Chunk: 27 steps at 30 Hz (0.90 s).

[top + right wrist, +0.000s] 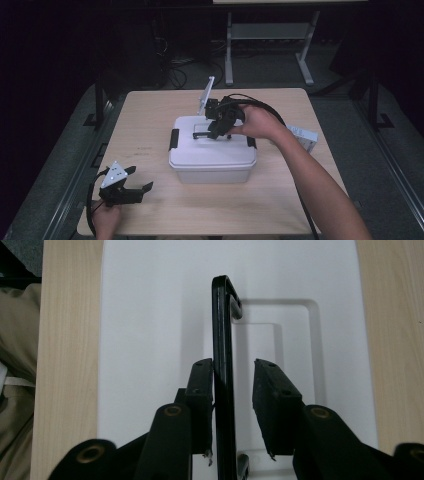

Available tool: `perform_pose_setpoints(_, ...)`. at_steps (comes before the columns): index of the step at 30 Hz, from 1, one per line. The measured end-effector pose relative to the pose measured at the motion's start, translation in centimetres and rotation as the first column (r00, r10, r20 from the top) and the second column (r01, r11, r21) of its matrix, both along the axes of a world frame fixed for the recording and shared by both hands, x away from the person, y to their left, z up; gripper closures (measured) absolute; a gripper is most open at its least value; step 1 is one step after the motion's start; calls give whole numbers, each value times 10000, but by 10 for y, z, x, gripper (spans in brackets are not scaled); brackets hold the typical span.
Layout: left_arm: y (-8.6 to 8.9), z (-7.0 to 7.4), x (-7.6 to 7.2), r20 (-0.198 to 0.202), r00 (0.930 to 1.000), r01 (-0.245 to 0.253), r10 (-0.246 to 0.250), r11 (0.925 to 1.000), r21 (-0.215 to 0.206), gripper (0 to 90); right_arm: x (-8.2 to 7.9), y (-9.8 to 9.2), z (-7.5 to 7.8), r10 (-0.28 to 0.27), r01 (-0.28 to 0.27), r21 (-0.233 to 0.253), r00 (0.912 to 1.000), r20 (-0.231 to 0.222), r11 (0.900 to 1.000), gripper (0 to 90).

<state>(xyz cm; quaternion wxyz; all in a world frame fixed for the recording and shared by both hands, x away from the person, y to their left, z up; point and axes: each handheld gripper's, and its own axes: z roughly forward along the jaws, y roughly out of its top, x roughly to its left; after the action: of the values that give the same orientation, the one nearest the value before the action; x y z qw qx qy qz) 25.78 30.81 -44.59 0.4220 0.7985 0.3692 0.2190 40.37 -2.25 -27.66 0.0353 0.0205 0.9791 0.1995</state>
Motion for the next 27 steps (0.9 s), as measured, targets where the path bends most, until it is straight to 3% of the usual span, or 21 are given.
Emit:
perform_pose_setpoints(10, 1, 0, 0, 5, 10000, -1, 1, 10000, 0, 136, 5, -1, -2, -41, 41, 30, 10000, -91, 10000, 768)
perform_pose_setpoints(27, 1, 0, 0, -24, 10000, 3, -3, 10000, 15, 136, 8, 4, 1, -3, -1, -297, 9999, -129, 9996, 788)
